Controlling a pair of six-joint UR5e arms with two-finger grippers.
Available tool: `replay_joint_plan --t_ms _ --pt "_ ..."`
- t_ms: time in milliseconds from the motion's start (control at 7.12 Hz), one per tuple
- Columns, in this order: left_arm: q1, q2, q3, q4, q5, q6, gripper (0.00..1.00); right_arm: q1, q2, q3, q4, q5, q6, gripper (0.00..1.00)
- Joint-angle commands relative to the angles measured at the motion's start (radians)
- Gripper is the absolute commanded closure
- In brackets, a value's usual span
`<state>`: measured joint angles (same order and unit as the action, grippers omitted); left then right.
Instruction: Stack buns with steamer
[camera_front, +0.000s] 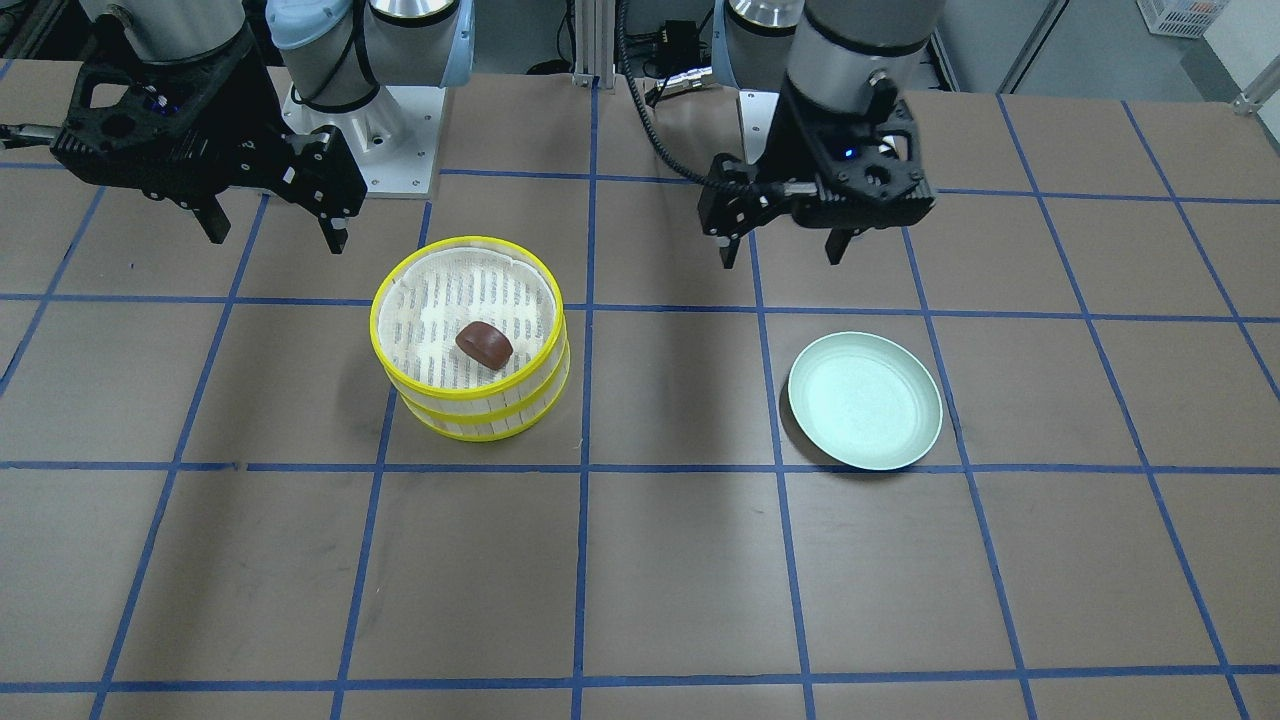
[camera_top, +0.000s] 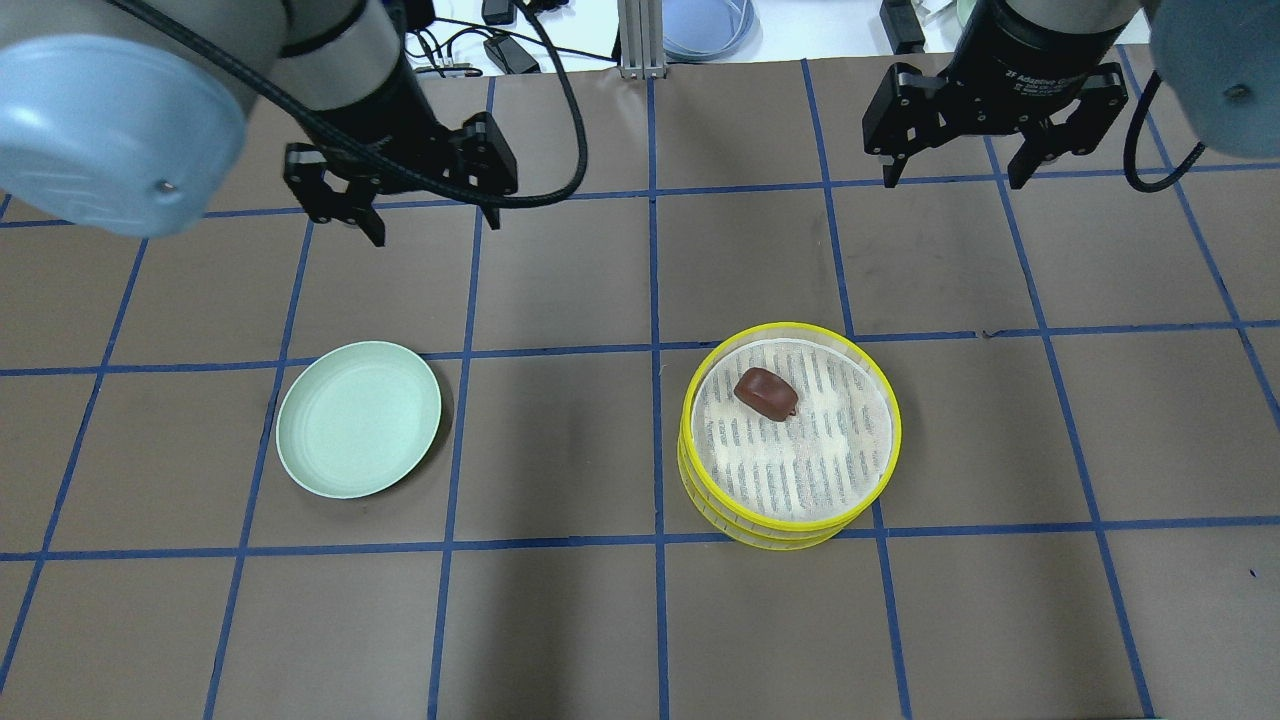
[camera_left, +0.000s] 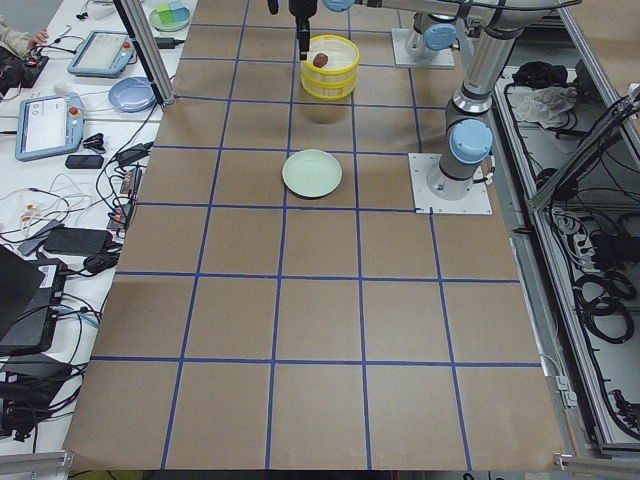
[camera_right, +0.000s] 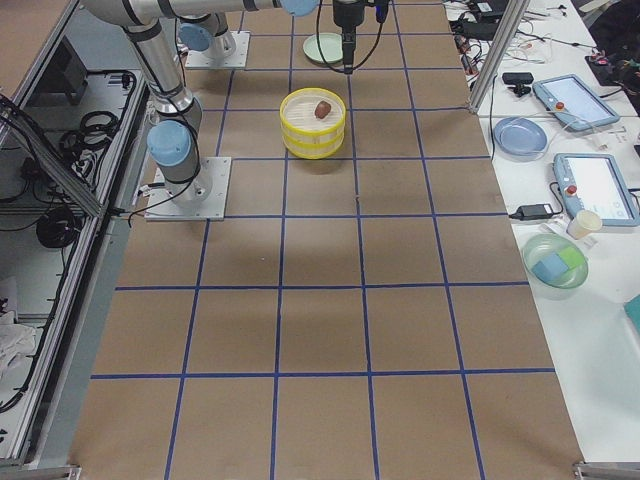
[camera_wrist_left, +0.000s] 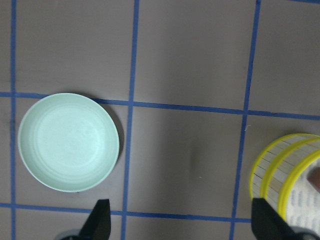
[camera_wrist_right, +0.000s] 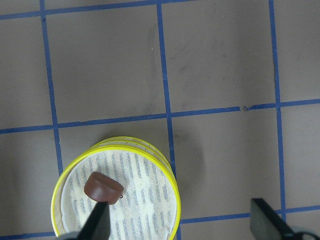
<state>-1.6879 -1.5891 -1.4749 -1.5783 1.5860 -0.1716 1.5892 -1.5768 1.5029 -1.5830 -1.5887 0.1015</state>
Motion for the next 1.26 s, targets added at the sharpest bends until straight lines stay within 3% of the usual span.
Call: replay_joint_plan --t_ms 0,281,1123 --pt "0.065 0.052 0.033 -0.032 0.042 0.109 0.0 0.0 0.0 0.002 0.0 0.0 -0.002 0.0" --pt "0.158 0.049 0.015 -0.029 -0.086 0.13 0.0 0.0 0.0 0.002 0.0 0.0 -0.002 0.0" --pt "0.175 0.054 -0.021 -0.04 -0.083 0.147 0.0 0.0 0.0 0.026 -0.003 0.0 0.0 0.0"
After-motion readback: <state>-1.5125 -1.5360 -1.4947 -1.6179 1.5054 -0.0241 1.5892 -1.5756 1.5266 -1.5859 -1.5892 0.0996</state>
